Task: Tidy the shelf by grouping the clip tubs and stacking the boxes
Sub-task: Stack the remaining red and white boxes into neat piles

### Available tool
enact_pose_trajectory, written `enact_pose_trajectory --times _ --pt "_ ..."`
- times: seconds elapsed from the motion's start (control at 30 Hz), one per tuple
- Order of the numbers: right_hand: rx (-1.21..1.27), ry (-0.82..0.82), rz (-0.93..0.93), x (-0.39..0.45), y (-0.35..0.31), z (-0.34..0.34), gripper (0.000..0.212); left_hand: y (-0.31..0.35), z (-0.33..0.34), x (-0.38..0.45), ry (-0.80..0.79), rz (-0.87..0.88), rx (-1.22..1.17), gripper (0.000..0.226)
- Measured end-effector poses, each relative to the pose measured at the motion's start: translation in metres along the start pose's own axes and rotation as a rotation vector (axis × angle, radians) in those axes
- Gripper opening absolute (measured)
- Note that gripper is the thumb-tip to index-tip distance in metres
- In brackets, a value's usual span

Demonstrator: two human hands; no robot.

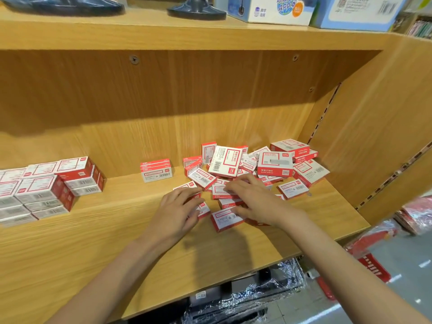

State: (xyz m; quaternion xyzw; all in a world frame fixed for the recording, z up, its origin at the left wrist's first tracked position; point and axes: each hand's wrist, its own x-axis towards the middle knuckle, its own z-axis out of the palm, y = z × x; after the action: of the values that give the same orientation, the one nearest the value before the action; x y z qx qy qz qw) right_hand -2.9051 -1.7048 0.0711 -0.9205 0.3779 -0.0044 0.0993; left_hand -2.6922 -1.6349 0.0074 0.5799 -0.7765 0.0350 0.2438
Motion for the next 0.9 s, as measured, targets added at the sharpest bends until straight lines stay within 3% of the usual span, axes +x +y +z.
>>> enact_pose_trajectory --times 0.3,0.47,0.57,0.67,0.77,0.9 --pt "0.083 -0.077 0.004 0.000 -0.001 -0.006 0.025 0.004 -0.010 -0.008 0.065 -0.060 -0.073 0.036" --pt "0.148 -0.103 -0.007 0.003 0.001 -0.012 0.025 0.026 0.001 -0.012 -0.026 0.020 -0.076 0.063" --pt "0.334 -0.037 -0.002 -0.002 0.009 -0.022 0.032 0.025 0.007 -0.012 -0.052 -0.018 -0.070 0.054" --pt "0.329 -0.079 -0.066 -0.011 0.001 -0.014 0.035 0.021 0.007 -0.012 -0.018 -0.031 -0.097 0.049" --pt "0.336 -0.093 -0.067 -0.017 -0.007 0.003 0.036 0.017 0.004 -0.014 -0.009 -0.048 -0.102 0.061" --pt "0.539 -0.041 0.052 -0.016 0.003 -0.012 0.029 0.020 -0.004 -0.008 -0.058 -0.146 -0.215 0.089"
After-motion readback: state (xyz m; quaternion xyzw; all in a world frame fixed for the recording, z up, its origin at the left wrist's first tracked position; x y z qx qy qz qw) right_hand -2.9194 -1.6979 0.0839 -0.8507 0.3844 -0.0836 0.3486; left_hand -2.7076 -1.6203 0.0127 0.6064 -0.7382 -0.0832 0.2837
